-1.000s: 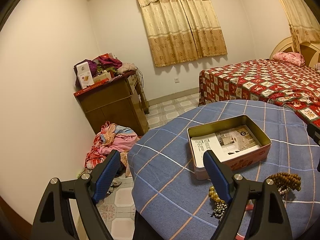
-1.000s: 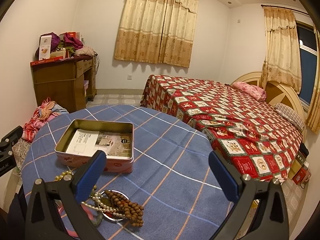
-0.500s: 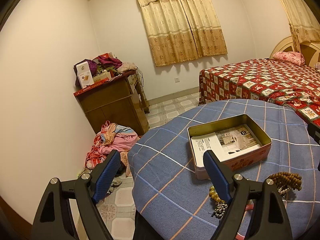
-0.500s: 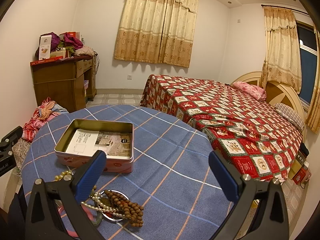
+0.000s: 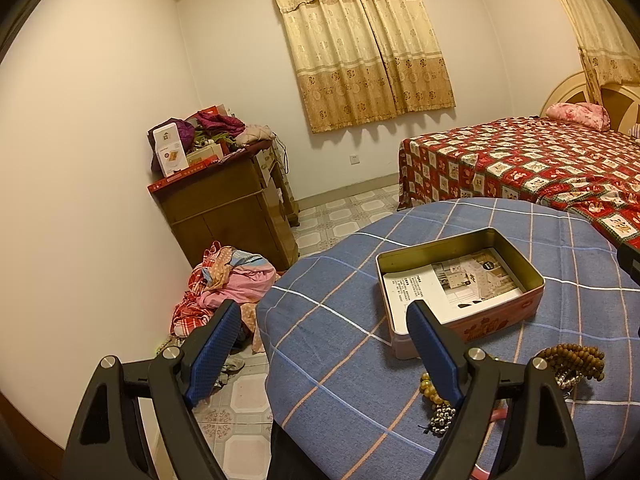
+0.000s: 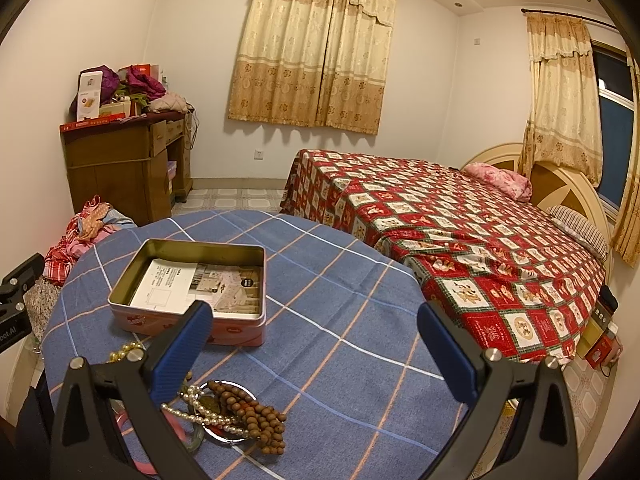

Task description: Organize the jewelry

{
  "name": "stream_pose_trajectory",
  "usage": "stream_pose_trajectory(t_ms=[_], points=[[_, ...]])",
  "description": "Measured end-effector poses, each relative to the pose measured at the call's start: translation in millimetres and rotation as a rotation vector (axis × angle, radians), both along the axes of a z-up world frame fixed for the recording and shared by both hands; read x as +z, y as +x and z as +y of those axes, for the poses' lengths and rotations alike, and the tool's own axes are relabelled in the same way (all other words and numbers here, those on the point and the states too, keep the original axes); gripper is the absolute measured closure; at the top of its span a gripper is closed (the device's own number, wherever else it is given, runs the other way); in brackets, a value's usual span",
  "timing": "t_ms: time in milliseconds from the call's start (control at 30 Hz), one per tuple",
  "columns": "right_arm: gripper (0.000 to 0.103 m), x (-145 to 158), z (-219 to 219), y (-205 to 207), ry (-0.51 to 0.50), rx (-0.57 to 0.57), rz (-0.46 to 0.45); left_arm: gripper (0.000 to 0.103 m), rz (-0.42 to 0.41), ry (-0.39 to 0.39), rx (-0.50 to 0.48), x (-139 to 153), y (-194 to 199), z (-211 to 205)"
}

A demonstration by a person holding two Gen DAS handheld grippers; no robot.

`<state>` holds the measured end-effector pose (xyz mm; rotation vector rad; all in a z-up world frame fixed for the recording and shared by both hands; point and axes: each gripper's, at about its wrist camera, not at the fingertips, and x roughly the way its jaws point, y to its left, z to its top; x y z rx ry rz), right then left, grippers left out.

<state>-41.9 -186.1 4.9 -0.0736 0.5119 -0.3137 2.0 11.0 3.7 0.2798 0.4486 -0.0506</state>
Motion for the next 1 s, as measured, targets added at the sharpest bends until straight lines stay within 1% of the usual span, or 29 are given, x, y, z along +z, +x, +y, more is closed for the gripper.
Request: stream_pose_trajectory(t_ms=[433,600,700,767,833,933,1000], points=[[0.000,1,0,1,0.001,-0.001,0.000,0.018,0.004,0.005,0.001,-2,1,2],[0.000,0,-1,0,0.000,0.001,0.000,0.018,0.012,0.013,0.005,-8,3,4],[0.000,-1,-1,0,-0.013,-0.001,-0.004,0.018,0.023,0.019,0.024,-17,9,5],[0.000,-7,-4,0,-0.044,-0.004,-0.012,0.018,0.060,0.005,0.026,-25,17,8],[0.000,-18,-9,1,-0.088,-0.013,0.003,0.018,0.080,-0.002,0.038,-34,22,11],[0.001,-35,-19,1,-0.095,-0.007,0.043,0.018,0.102,-0.019,0.029,-45,24,10],[0.002,-45,-28,2,-0.070,-0.006,0.068,0.018,0.117,-0.032,0.016,-52,24,8]])
